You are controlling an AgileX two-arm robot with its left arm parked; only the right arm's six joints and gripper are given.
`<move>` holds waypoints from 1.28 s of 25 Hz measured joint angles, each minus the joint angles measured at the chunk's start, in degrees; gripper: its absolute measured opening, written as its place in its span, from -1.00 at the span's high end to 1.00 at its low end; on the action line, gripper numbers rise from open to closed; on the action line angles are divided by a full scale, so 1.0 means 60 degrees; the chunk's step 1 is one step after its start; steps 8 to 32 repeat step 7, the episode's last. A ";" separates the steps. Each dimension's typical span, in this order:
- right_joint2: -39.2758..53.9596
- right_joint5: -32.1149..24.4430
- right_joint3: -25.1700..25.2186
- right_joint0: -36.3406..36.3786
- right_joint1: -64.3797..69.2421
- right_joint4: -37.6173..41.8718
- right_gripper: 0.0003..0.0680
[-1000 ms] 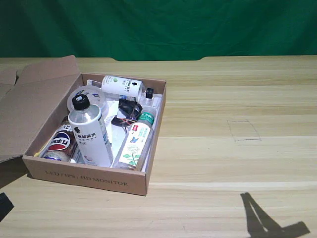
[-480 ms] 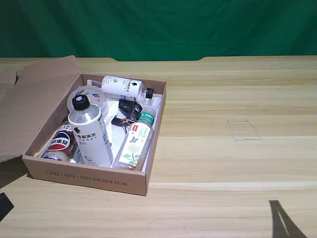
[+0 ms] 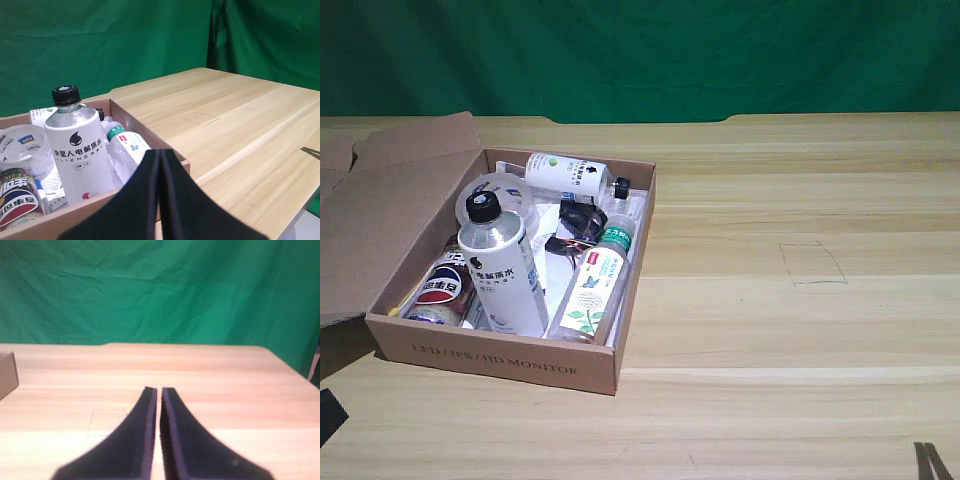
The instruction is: Place the white bottle into the box.
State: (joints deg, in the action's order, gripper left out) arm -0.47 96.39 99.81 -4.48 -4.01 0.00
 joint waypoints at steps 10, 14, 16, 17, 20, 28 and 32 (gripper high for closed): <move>0.0105 0.0111 0.0000 0.0000 0.0610 -0.0092 1.00; 0.0105 0.0111 0.0000 0.0000 0.0610 -0.0092 1.00; 0.0105 0.0111 0.0000 0.0000 0.0610 -0.0092 1.00; 0.0105 0.0111 0.0000 0.0000 0.0610 -0.0092 1.00; 0.0105 0.0111 0.0000 0.0000 0.0610 -0.0092 1.00; 0.0105 0.0111 0.0000 0.0000 0.0610 -0.0092 1.00; 0.0105 0.0111 0.0000 0.0000 0.0610 -0.0092 1.00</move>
